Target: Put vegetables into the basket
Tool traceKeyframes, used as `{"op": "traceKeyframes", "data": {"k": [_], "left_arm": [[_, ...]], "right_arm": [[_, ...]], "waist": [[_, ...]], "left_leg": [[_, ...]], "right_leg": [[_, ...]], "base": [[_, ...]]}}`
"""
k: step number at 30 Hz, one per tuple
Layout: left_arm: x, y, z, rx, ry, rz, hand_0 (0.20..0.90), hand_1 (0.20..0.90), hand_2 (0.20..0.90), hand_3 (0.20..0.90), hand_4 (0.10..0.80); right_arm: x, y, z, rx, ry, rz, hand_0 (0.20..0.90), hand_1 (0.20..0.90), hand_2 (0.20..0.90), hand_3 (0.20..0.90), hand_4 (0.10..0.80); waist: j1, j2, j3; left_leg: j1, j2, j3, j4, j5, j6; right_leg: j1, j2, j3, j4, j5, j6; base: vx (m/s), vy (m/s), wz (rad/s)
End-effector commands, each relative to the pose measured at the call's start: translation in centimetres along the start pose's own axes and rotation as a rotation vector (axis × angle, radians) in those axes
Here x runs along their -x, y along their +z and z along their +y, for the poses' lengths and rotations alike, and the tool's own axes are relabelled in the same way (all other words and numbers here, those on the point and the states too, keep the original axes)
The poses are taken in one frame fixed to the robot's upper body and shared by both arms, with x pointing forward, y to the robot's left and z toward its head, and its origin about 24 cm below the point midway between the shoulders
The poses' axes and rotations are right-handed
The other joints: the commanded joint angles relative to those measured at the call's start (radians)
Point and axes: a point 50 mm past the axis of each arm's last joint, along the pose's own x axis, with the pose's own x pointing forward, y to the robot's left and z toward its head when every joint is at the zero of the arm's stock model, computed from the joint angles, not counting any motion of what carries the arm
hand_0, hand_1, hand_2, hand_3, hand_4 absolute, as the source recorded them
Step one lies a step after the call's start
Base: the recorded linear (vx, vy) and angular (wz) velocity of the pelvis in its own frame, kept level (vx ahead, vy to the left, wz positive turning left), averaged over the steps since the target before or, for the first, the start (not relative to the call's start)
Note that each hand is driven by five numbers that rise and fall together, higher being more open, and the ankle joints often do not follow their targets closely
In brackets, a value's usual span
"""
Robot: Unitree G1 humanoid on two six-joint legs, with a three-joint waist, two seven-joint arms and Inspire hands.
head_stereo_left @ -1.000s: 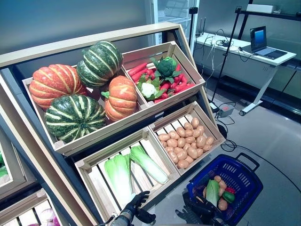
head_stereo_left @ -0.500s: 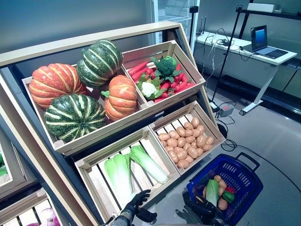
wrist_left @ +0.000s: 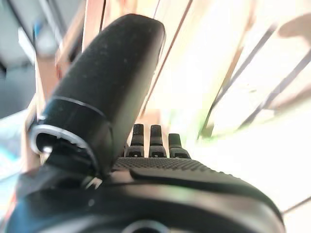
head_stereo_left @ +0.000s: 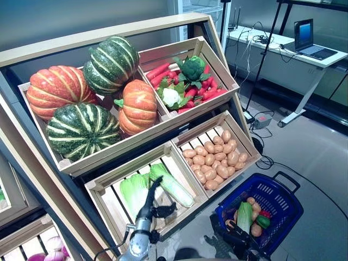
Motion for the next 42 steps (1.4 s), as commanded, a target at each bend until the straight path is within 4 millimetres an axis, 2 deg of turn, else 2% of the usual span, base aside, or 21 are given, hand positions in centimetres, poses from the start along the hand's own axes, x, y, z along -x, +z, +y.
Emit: {"op": "traceKeyframes", "data": {"k": [1,7,10,14,17,20,25,30,32,37,38,39,40,41,42], "left_arm": [[-5.1,5.6,1.7,0.071,0.193,-0.225,0.9,0.9,0.9,0.9,0.8],[-5.3,4.6,1.6,0.076,0.27,-0.103,0.9,0.9,0.9,0.9,0.8],[-6.3,5.2,1.3,0.08,0.304,-0.075,0.9,0.9,0.9,0.9,0.8],[-7.8,6.0,2.0,0.236,0.468,0.018,0.9,0.9,0.9,0.9,0.8],[-8.4,6.4,2.0,0.326,0.524,0.063,0.9,0.9,0.9,0.9,0.8],[-9.3,7.8,1.8,0.363,0.586,0.066,0.9,0.9,0.9,0.9,0.8],[-9.7,8.3,1.8,0.395,0.678,0.119,0.9,0.9,0.9,0.9,0.8],[-9.7,8.2,2.2,0.386,0.764,0.162,0.9,0.9,0.9,0.9,0.8],[-9.8,7.9,2.3,0.407,0.762,0.205,0.9,0.9,0.9,0.9,0.8],[-10.3,8.1,2.2,0.425,0.733,0.229,0.9,0.9,0.9,0.9,0.8],[-10.5,8.3,2.2,0.439,0.725,0.228,0.9,0.9,0.9,0.9,0.8],[-10.6,8.6,2.1,0.444,0.71,0.218,0.9,0.9,0.9,0.9,0.8],[-10.8,8.7,2.2,0.441,0.701,0.208,0.9,0.9,0.9,0.9,0.8],[-11.0,9.3,2.0,0.42,0.674,0.174,0.9,0.9,0.9,0.9,0.8],[-11.0,9.4,2.0,0.421,0.675,0.172,0.9,0.9,0.9,0.9,0.8]], "right_arm": [[-1.6,3.9,3.8,-0.058,0.078,-0.177,0.9,0.9,0.9,0.9,0.8],[-1.5,4.7,3.6,-0.045,0.057,-0.22,0.9,0.9,0.9,0.9,0.8],[-1.7,6.4,4.3,-0.041,0.071,-0.268,0.9,0.9,0.9,0.9,0.8],[-2.3,9.6,6.1,-0.043,0.107,-0.353,0.9,0.9,0.9,0.9,0.8],[-2.5,11.0,7.5,-0.055,0.138,-0.387,0.9,0.9,0.9,0.9,0.8],[-2.5,12.6,8.8,-0.073,0.178,-0.434,0.9,0.9,0.9,0.9,0.8],[-2.4,13.6,9.1,-0.08,0.178,-0.468,0.9,0.9,0.9,0.9,0.8],[-2.3,13.9,8.8,-0.09,0.169,-0.483,0.9,0.9,0.9,0.9,0.8],[-2.3,13.8,8.5,-0.097,0.154,-0.484,0.9,0.9,0.9,0.9,0.8],[-2.2,13.7,7.6,-0.105,0.132,-0.488,0.9,0.9,0.9,0.9,0.8],[-2.2,13.9,7.6,-0.106,0.131,-0.493,0.9,0.9,0.9,0.9,0.8],[-2.1,14.0,7.6,-0.107,0.129,-0.496,0.9,0.9,0.9,0.9,0.8],[-2.1,14.2,7.7,-0.109,0.131,-0.5,0.9,0.9,0.9,0.9,0.8],[-2.1,14.4,7.8,-0.113,0.133,-0.509,0.9,0.9,0.9,0.9,0.8],[-2.1,14.4,7.8,-0.113,0.134,-0.51,0.9,0.9,0.9,0.9,0.8]], "waist": [[0.034,-0.035,0.049],[0.034,-0.039,0.056],[0.032,-0.039,0.097],[0.024,-0.051,0.177],[0.016,-0.061,0.207],[0.007,-0.07,0.245],[-0.005,-0.07,0.266],[-0.015,-0.069,0.273],[-0.024,-0.069,0.276],[-0.035,-0.068,0.281],[-0.037,-0.068,0.284],[-0.038,-0.068,0.29],[-0.04,-0.069,0.288],[-0.043,-0.07,0.296],[-0.043,-0.071,0.292]], "left_leg": [[0.08,0.003,-0.024,0.014,-0.089,-0.022],[0.059,0.0,-0.031,0.068,-0.101,-0.026],[-0.025,0.009,-0.044,0.17,-0.116,-0.031],[-0.166,0.039,-0.049,0.339,-0.15,-0.041],[-0.255,0.057,-0.046,0.454,-0.184,-0.041],[-0.373,0.086,-0.061,0.604,-0.247,-0.033],[-0.487,0.106,-0.077,0.776,-0.335,-0.023],[-0.539,0.115,-0.086,0.878,-0.39,-0.017],[-0.567,0.124,-0.098,0.943,-0.424,-0.014],[-0.606,0.133,-0.113,1.013,-0.46,-0.009],[-0.617,0.133,-0.117,1.025,-0.465,-0.009],[-0.62,0.136,-0.126,1.057,-0.5,-0.017],[-0.636,0.134,-0.124,1.048,-0.474,-0.009],[-0.644,0.138,-0.134,1.086,-0.511,-0.017],[-0.653,0.135,-0.13,1.068,-0.482,-0.009]], "right_leg": [[-0.016,-0.035,0.006,0.041,0.039,-0.037],[-0.026,-0.038,0.008,0.078,0.02,-0.043],[-0.104,-0.049,0.023,0.171,-0.004,-0.054],[-0.233,-0.064,0.05,0.3,-0.04,-0.068],[-0.317,-0.078,0.061,0.402,-0.072,-0.078],[-0.433,-0.12,0.073,0.564,-0.126,-0.089],[-0.558,-0.159,0.102,0.761,-0.205,-0.094],[-0.624,-0.177,0.126,0.869,-0.252,-0.1],[-0.664,-0.185,0.151,0.933,-0.281,-0.105],[-0.718,-0.194,0.17,0.997,-0.306,-0.107],[-0.73,-0.195,0.173,1.009,-0.31,-0.106],[-0.738,-0.196,0.182,1.042,-0.342,-0.095],[-0.753,-0.194,0.18,1.03,-0.318,-0.105],[-0.765,-0.193,0.19,1.067,-0.351,-0.095],[-0.773,-0.191,0.186,1.048,-0.324,-0.104]], "base": [[0.0,0.0,0.0],[0.046,0.027,0.0],[-0.146,0.042,-0.01],[-0.227,0.007,0.08],[-0.234,0.006,-0.07],[-0.193,0.011,0.02],[-0.105,0.015,0.09],[-0.01,0.003,0.01],[0.0,0.0,0.0],[0.028,0.018,-0.02],[0.068,0.015,-0.03],[0.0,0.0,0.0],[0.044,0.002,-0.06],[-0.079,-0.004,-0.03],[0.04,0.004,0.0]]}}
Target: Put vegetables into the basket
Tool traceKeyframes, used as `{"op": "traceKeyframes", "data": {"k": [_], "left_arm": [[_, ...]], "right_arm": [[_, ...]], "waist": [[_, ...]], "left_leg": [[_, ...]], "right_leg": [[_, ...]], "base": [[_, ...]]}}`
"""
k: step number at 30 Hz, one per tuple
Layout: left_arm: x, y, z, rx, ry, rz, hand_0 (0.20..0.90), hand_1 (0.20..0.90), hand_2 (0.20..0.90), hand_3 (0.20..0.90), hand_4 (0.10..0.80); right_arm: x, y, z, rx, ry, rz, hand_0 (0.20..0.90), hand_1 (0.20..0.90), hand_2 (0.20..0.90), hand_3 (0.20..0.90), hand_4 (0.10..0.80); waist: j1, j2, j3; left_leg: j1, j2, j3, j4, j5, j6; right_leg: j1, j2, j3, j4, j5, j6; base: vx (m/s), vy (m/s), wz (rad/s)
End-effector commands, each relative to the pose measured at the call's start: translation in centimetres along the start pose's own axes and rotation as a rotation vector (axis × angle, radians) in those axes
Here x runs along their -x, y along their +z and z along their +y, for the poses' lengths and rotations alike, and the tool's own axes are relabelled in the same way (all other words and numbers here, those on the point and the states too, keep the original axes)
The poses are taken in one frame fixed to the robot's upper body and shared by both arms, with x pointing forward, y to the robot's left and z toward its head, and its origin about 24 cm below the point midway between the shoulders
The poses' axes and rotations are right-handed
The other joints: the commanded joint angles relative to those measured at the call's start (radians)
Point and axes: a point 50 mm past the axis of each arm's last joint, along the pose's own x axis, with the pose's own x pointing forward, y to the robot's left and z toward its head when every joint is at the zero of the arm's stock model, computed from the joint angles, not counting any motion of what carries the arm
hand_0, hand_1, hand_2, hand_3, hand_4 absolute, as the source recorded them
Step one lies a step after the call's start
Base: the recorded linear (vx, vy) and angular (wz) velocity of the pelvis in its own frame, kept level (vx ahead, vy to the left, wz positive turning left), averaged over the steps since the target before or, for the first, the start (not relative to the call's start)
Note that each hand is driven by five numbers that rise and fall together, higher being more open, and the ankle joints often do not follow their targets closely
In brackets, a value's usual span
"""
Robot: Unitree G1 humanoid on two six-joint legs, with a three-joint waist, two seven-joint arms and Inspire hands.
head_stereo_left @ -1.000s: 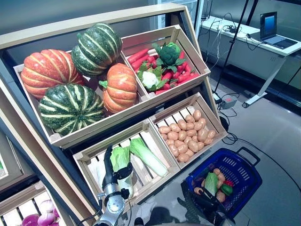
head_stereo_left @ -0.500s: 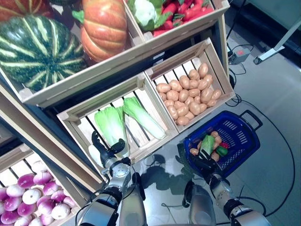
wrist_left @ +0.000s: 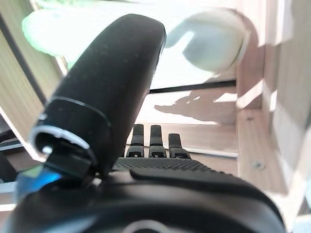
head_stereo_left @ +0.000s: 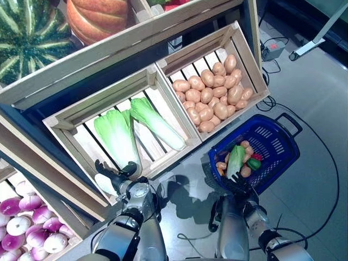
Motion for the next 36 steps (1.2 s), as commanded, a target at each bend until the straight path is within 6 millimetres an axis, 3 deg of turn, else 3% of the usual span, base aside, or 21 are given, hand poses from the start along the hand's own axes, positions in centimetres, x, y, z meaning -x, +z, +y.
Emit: {"op": "traceKeyframes", "data": {"k": [1,8,10,11,16,19,25,29,36], "left_arm": [[0.3,4.3,-2.7,0.063,-0.127,-0.164,0.9,0.9,0.9,0.9,0.8],[0.8,6.0,-4.0,0.04,-0.283,-0.246,0.9,0.9,0.9,0.9,0.8],[1.0,6.0,-4.1,0.047,-0.318,-0.259,0.9,0.9,0.9,0.9,0.8],[1.1,5.9,-4.1,0.041,-0.33,-0.26,0.9,0.9,0.9,0.9,0.8],[1.0,5.3,-4.0,0.014,-0.352,-0.233,0.9,0.9,0.9,0.9,0.8],[0.7,4.7,-3.8,-0.004,-0.341,-0.184,0.9,0.9,0.9,0.9,0.8],[-1.3,4.5,-2.7,0.015,-0.223,-0.058,0.9,0.9,0.9,0.9,0.8],[-3.4,6.3,-1.9,0.049,-0.135,-0.023,0.9,0.9,0.9,0.9,0.8],[-5.1,8.3,-1.2,0.156,-0.067,0.056,0.9,0.9,0.9,0.9,0.8]], "right_arm": [[-0.4,3.2,0.5,-0.04,0.007,-0.168,0.9,0.9,0.9,0.9,0.8],[-0.4,3.6,0.4,-0.024,-0.003,-0.17,0.9,0.9,0.9,0.9,0.8],[-0.2,3.4,0.0,-0.024,-0.009,-0.162,0.9,0.9,0.9,0.9,0.8],[-0.2,3.3,-0.2,-0.02,-0.012,-0.156,0.9,0.9,0.9,0.9,0.8],[-0.1,3.1,-0.4,-0.026,-0.015,-0.145,0.9,0.9,0.9,0.9,0.8],[-0.1,3.2,-0.3,-0.031,-0.011,-0.148,0.9,0.9,0.9,0.9,0.8],[-0.5,4.6,0.4,-0.101,0.0,-0.204,0.9,0.9,0.9,0.9,0.8],[-0.6,6.0,1.0,-0.139,0.02,-0.252,0.9,0.9,0.9,0.9,0.8],[-0.5,7.1,1.0,-0.189,-0.012,-0.297,0.9,0.9,0.9,0.9,0.8]], "waist": [[-0.015,0.018,-0.014],[-0.018,0.017,-0.007],[-0.018,0.017,-0.011],[-0.017,0.019,-0.008],[-0.022,0.018,-0.013],[-0.026,0.019,-0.008],[-0.041,0.013,-0.002],[-0.055,0.002,0.009],[-0.072,-0.011,0.027]], "left_leg": [[0.051,0.032,-0.048,0.116,-0.185,-0.025],[0.01,0.032,-0.06,0.154,-0.198,-0.014],[0.004,0.028,-0.056,0.132,-0.166,-0.005],[0.016,0.031,-0.058,0.147,-0.196,-0.01],[0.005,0.036,-0.052,0.139,-0.172,-0.004],[0.002,0.041,-0.059,0.175,-0.207,-0.011],[-0.042,0.047,-0.075,0.224,-0.22,-0.014],[-0.112,0.052,-0.093,0.286,-0.235,-0.02],[-0.209,0.056,-0.108,0.368,-0.253,-0.022]], "right_leg": [[-0.022,-0.016,0.034,-0.044,0.079,-0.02],[-0.065,-0.005,0.043,-0.011,0.069,-0.016],[-0.068,-0.001,0.038,-0.038,0.1,-0.023],[-0.059,-0.002,0.041,-0.02,0.073,-0.014],[-0.068,0.001,0.044,-0.032,0.096,-0.023],[-0.073,0.001,0.052,0.006,0.061,-0.014],[-0.12,0.004,0.065,0.058,0.041,-0.015],[-0.185,0.007,0.079,0.111,0.028,-0.014],[-0.282,0.011,0.089,0.19,0.018,-0.009]], "base": [[-0.02,0.0,0.04],[-0.007,-0.003,-0.03],[-0.025,-0.004,-0.03],[0.0,0.0,0.0],[0.017,-0.005,-0.03],[0.087,0.009,-0.03],[0.027,0.001,-0.05],[-0.002,-0.008,-0.04],[-0.023,-0.024,-0.01]]}}
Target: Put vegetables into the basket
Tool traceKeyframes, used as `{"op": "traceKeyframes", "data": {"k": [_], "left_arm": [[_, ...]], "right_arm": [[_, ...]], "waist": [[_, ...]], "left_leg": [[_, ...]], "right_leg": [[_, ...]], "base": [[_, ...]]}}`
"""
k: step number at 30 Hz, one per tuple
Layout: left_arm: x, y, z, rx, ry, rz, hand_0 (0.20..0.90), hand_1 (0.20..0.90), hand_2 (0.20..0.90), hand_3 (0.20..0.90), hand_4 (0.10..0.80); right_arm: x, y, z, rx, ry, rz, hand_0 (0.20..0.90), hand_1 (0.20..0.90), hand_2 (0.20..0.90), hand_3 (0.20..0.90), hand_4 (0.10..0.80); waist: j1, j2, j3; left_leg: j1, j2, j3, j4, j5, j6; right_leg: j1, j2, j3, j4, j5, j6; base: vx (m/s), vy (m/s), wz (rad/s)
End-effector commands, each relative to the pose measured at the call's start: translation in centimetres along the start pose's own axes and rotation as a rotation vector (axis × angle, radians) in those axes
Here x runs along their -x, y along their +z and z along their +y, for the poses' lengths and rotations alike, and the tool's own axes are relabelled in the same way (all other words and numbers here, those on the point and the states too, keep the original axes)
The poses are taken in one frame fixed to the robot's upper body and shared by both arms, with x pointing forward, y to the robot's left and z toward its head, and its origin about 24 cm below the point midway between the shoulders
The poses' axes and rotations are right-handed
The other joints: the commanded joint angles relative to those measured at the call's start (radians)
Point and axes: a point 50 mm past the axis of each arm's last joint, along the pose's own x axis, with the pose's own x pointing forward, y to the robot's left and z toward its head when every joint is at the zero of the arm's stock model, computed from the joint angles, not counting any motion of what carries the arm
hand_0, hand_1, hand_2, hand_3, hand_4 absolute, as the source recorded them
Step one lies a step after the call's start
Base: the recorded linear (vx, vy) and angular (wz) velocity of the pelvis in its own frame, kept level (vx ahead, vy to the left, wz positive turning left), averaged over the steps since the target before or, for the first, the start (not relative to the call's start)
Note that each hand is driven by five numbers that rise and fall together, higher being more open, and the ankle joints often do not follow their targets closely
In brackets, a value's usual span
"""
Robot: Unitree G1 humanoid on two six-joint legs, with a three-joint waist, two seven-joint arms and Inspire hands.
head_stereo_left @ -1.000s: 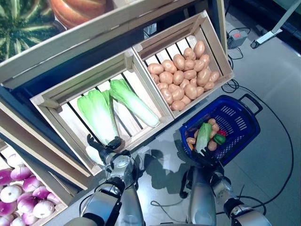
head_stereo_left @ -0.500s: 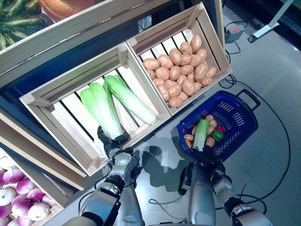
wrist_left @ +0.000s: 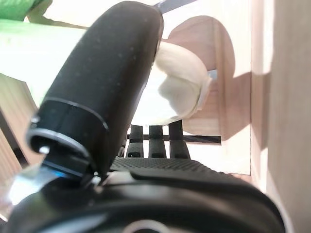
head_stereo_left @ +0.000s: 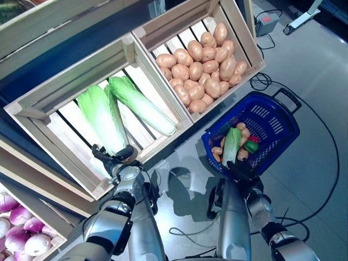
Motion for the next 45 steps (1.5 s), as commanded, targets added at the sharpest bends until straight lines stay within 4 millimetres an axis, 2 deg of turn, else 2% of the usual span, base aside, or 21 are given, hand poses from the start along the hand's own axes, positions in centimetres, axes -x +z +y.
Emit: {"op": "traceKeyframes", "data": {"k": [1,7,13,14,15,16,25,31,37,42,43,45], "left_arm": [[-2.2,3.1,0.0,0.044,-0.018,0.033,0.9,0.9,0.9,0.9,0.8],[-3.4,5.3,0.5,0.085,-0.003,0.006,0.9,0.9,0.9,0.9,0.8],[-4.6,7.7,0.9,0.043,-0.037,-0.048,0.9,0.9,0.9,0.9,0.8],[-4.8,7.9,1.1,0.039,-0.04,-0.05,0.596,0.596,0.596,0.596,0.598],[-5.0,8.1,1.2,0.039,-0.04,-0.05,0.54,0.54,0.54,0.54,0.56],[-5.1,8.2,1.4,0.04,-0.043,-0.058,0.3,0.3,0.3,0.3,0.4],[-5.5,7.8,2.3,0.002,-0.063,-0.084,0.3,0.3,0.3,0.3,0.4],[-6.0,6.8,3.4,-0.056,-0.061,-0.081,0.3,0.3,0.3,0.3,0.4],[-6.3,5.5,4.5,-0.08,-0.074,-0.065,0.3,0.3,0.3,0.3,0.4],[-5.5,4.0,4.1,-0.092,-0.138,-0.076,0.3,0.3,0.3,0.3,0.4],[-5.4,3.9,4.0,-0.089,-0.145,-0.078,0.3,0.3,0.3,0.3,0.4],[-4.6,2.9,3.5,-0.088,-0.182,-0.088,0.3,0.3,0.3,0.3,0.4]], "right_arm": [[0.0,2.8,-0.7,-0.086,-0.048,-0.148,0.9,0.9,0.9,0.9,0.8],[0.2,3.5,-1.8,-0.103,-0.082,-0.172,0.9,0.9,0.9,0.9,0.8],[0.4,4.4,-2.7,-0.086,-0.097,-0.186,0.9,0.9,0.9,0.9,0.8],[0.5,4.5,-2.9,-0.084,-0.099,-0.188,0.9,0.9,0.9,0.9,0.8],[0.5,4.6,-3.2,-0.082,-0.1,-0.192,0.9,0.9,0.9,0.9,0.8],[0.6,4.7,-3.4,-0.081,-0.102,-0.196,0.9,0.9,0.9,0.9,0.8],[0.7,4.6,-3.5,-0.085,-0.086,-0.192,0.9,0.9,0.9,0.9,0.8],[0.6,4.5,-3.4,-0.103,-0.099,-0.193,0.9,0.9,0.9,0.9,0.8],[0.8,4.2,-4.2,-0.126,-0.138,-0.19,0.9,0.9,0.9,0.9,0.8],[1.1,3.4,-4.0,-0.137,-0.12,-0.19,0.9,0.9,0.9,0.9,0.8],[1.1,3.3,-3.9,-0.139,-0.117,-0.191,0.9,0.9,0.9,0.9,0.8],[1.3,2.5,-3.4,-0.145,-0.101,-0.181,0.9,0.9,0.9,0.9,0.8]], "waist": [[-0.027,-0.024,0.001],[-0.042,-0.028,0.003],[-0.057,-0.029,-0.008],[-0.058,-0.028,-0.01],[-0.06,-0.026,-0.012],[-0.062,-0.023,-0.014],[-0.061,-0.012,-0.036],[-0.056,-0.002,-0.065],[-0.051,0.011,-0.095],[-0.037,0.022,-0.132],[-0.035,0.023,-0.136],[-0.023,0.024,-0.158]], "left_leg": [[0.05,0.026,-0.027,0.091,-0.184,-0.014],[0.001,0.033,-0.034,0.13,-0.19,-0.012],[-0.02,0.049,-0.032,0.146,-0.188,-0.009],[-0.02,0.051,-0.031,0.146,-0.187,-0.007],[-0.021,0.052,-0.029,0.146,-0.187,-0.005],[-0.021,0.053,-0.026,0.146,-0.186,-0.003],[0.03,0.062,-0.01,0.103,-0.173,0.001],[0.148,0.068,0.018,-0.007,-0.15,0.002],[0.294,0.071,0.064,-0.151,-0.112,0.004],[0.436,0.05,0.108,-0.303,-0.064,0.009],[0.442,0.047,0.118,-0.335,-0.03,0.019],[0.503,0.032,0.13,-0.405,-0.005,0.021]], "right_leg": [[-0.017,-0.007,0.028,-0.061,0.082,0.013],[-0.062,0.0,0.034,-0.023,0.076,0.017],[-0.085,0.008,0.035,-0.001,0.072,0.017],[-0.085,0.008,0.035,-0.002,0.073,0.017],[-0.086,0.007,0.036,-0.002,0.073,0.017],[-0.085,0.006,0.037,-0.003,0.074,0.018],[-0.04,-0.002,0.035,-0.046,0.081,0.015],[0.064,-0.011,0.031,-0.147,0.096,0.011],[0.202,-0.022,0.011,-0.271,0.12,0.007],[0.339,-0.024,-0.019,-0.393,0.158,0.006],[0.345,-0.02,-0.026,-0.423,0.189,-0.004],[0.414,-0.016,-0.042,-0.487,0.207,-0.003]], "base": [[-0.035,-0.04,-0.16],[-0.013,-0.023,0.11],[0.003,0.003,0.12],[0.007,0.009,-0.19],[0.005,0.013,-0.4],[0.004,0.012,-0.45],[0.015,0.017,-0.09],[0.041,0.026,0.03],[0.033,0.025,-0.06],[-0.034,0.011,-0.01],[-0.082,-0.013,0.0],[-0.039,-0.013,0.01]]}}
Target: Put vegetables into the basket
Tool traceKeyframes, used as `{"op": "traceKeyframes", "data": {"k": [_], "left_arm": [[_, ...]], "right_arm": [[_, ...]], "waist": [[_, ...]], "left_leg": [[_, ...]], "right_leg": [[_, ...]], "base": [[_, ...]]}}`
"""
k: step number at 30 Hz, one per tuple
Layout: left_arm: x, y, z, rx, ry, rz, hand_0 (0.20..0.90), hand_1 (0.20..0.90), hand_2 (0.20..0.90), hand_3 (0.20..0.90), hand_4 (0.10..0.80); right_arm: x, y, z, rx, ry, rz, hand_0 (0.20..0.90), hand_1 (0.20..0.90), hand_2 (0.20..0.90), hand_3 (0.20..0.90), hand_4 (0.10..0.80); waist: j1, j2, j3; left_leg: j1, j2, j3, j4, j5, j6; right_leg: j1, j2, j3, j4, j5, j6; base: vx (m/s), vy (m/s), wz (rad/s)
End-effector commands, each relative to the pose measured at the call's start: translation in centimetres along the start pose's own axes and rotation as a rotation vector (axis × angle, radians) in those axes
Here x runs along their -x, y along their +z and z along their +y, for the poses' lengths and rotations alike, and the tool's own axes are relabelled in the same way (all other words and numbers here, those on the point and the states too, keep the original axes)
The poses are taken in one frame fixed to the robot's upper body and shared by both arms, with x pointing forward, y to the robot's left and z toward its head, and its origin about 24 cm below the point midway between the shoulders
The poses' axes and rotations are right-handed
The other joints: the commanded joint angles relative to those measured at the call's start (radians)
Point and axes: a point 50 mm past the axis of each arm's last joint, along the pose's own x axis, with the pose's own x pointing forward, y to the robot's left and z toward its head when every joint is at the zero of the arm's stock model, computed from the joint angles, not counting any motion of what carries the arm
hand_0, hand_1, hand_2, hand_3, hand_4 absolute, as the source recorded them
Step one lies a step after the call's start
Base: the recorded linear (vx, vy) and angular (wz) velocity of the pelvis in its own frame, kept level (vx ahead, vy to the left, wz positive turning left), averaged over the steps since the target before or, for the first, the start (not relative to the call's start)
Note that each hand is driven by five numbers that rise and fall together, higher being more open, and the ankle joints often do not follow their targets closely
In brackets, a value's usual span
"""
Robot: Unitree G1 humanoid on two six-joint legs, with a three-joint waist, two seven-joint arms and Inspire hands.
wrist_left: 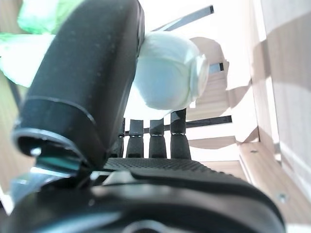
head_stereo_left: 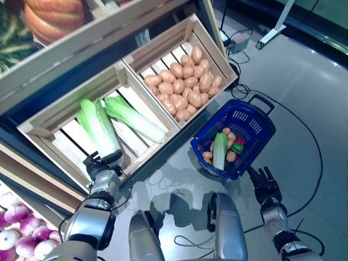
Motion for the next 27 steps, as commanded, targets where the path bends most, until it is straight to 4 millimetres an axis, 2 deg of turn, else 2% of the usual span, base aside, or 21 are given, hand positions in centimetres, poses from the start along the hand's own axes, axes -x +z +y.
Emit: {"op": "traceKeyframes", "data": {"k": [1,5,7,11,14,18,21,22,27], "left_arm": [[0.4,3.8,-0.9,0.015,-0.065,-0.256,0.3,0.3,0.3,0.3,0.4],[1.5,1.6,-1.8,0.026,-0.119,-0.227,0.3,0.3,0.3,0.3,0.4],[2.9,-0.2,-2.9,0.016,-0.168,-0.222,0.3,0.3,0.3,0.3,0.4],[4.3,-1.6,-3.5,0.064,-0.224,-0.214,0.3,0.3,0.3,0.3,0.4],[5.3,-1.9,-3.6,0.09,-0.265,-0.251,0.3,0.3,0.3,0.3,0.4],[7.3,-0.9,-3.9,0.026,-0.36,-0.422,0.3,0.3,0.3,0.3,0.4],[8.3,0.3,-3.8,-0.003,-0.446,-0.501,0.3,0.3,0.3,0.3,0.4],[8.8,0.9,-3.8,-0.025,-0.507,-0.549,0.3,0.3,0.3,0.3,0.4],[10.8,2.6,-4.6,-0.052,-0.684,-0.64,0.3,0.3,0.3,0.3,0.4]], "right_arm": [[-0.1,1.1,1.4,-0.063,0.061,-0.114,0.9,0.9,0.9,0.9,0.8],[0.5,0.1,1.8,-0.037,0.07,-0.101,0.9,0.9,0.9,0.9,0.8],[1.1,-0.7,2.5,-0.023,0.102,-0.084,0.9,0.9,0.9,0.9,0.8],[1.6,-1.4,3.8,0.0,0.153,-0.063,0.9,0.9,0.9,0.9,0.8],[1.9,-1.5,5.0,0.001,0.206,-0.052,0.9,0.9,0.9,0.9,0.8],[2.9,-1.5,7.3,-0.043,0.379,-0.046,0.9,0.9,0.9,0.9,0.8],[3.4,-1.2,8.4,-0.07,0.491,-0.034,0.9,0.9,0.9,0.9,0.8],[3.7,-0.9,9.0,-0.07,0.584,-0.034,0.9,0.9,0.9,0.9,0.8],[3.7,0.6,10.5,0.134,0.714,-0.051,0.9,0.9,0.9,0.9,0.8]], "waist": [[0.026,0.009,-0.06],[0.045,0.016,-0.092],[0.062,0.017,-0.119],[0.079,0.017,-0.146],[0.094,0.018,-0.166],[0.114,0.016,-0.192],[0.124,0.013,-0.204],[0.131,0.012,-0.209],[0.156,0.001,-0.231]], "left_leg": [[0.082,0.0,0.014,-0.192,0.121,0.064],[0.162,-0.018,0.023,-0.288,0.156,0.062],[0.242,-0.042,0.03,-0.39,0.197,0.059],[0.342,-0.074,0.048,-0.527,0.26,0.047],[0.411,-0.097,0.055,-0.64,0.308,0.038],[0.475,-0.122,0.056,-0.783,0.378,0.028],[0.508,-0.135,0.055,-0.855,0.404,0.025],[0.529,-0.139,0.055,-0.895,0.416,0.024],[0.575,-0.151,0.05,-0.986,0.435,0.021]], "right_leg": [[0.152,-0.059,-0.01,-0.201,0.123,-0.009],[0.251,-0.051,-0.044,-0.299,0.151,-0.009],[0.341,-0.043,-0.079,-0.407,0.19,-0.001],[0.449,-0.018,-0.116,-0.562,0.246,0.009],[0.536,0.009,-0.14,-0.703,0.294,0.021],[0.615,0.037,-0.161,-0.855,0.365,0.034],[0.652,0.048,-0.168,-0.929,0.4,0.043],[0.673,0.053,-0.177,-0.962,0.416,0.048],[0.717,0.062,-0.202,-1.055,0.463,0.062]], "base": [[0.009,-0.035,0.01],[0.035,-0.031,0.06],[0.07,-0.05,0.13],[0.057,-0.028,0.15],[0.064,-0.03,0.0],[0.046,-0.033,0.04],[0.048,-0.036,0.11],[0.055,-0.042,0.1],[0.054,-0.05,0.09]]}}
